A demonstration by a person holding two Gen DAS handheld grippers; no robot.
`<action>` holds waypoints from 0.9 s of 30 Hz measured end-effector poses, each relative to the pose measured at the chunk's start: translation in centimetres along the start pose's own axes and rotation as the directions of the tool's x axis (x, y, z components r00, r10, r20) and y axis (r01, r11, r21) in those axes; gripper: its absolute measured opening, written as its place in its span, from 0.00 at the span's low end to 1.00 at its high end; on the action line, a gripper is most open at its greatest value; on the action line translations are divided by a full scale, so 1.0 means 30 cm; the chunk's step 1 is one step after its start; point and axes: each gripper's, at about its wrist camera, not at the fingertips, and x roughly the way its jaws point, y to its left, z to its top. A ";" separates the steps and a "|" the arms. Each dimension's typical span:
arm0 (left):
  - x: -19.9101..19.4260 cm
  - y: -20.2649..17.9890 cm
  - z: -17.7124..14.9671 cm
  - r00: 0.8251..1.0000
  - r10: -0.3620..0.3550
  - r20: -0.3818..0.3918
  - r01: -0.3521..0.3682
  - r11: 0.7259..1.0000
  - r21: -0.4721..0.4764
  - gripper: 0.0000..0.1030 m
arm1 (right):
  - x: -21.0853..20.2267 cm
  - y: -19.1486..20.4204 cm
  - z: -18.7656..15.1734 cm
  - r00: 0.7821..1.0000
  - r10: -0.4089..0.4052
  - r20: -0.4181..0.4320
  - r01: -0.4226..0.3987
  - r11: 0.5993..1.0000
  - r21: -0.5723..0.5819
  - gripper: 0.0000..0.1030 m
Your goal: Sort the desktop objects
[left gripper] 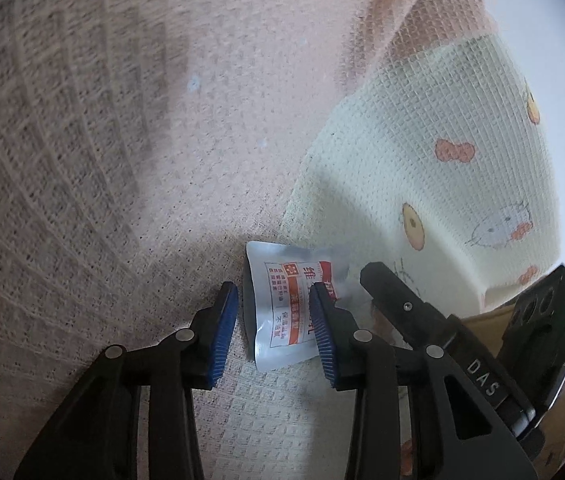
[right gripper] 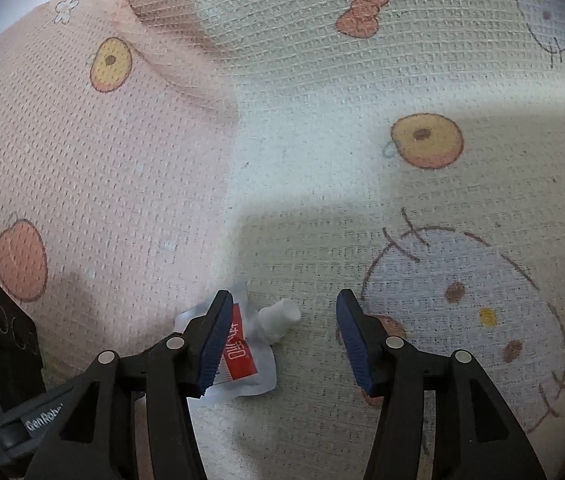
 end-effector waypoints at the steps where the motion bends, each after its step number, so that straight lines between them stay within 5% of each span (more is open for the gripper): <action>1: -0.003 -0.005 -0.002 1.000 0.006 0.002 -0.006 1.000 0.011 0.40 | 0.002 0.002 0.001 1.000 0.008 -0.004 -0.008 1.000 0.001 0.49; 11: -0.006 -0.008 -0.003 1.000 -0.023 0.000 0.023 1.000 0.013 0.33 | -0.004 0.027 0.006 0.999 0.034 0.023 -0.033 0.998 -0.048 0.49; 19: -0.033 0.005 -0.027 0.999 -0.051 -0.003 0.051 0.999 -0.009 0.31 | 0.018 0.049 -0.001 0.988 0.132 -0.085 -0.133 0.991 -0.005 0.49; 22: -0.043 -0.001 -0.034 1.000 -0.009 0.005 0.009 1.000 0.006 0.31 | 0.029 0.070 -0.013 0.981 0.160 -0.114 -0.162 0.987 -0.010 0.49; 27: -0.042 0.028 -0.019 1.000 -0.012 0.012 0.013 0.999 -0.044 0.31 | 0.011 0.066 -0.009 0.998 0.035 -0.055 -0.038 0.997 -0.063 0.49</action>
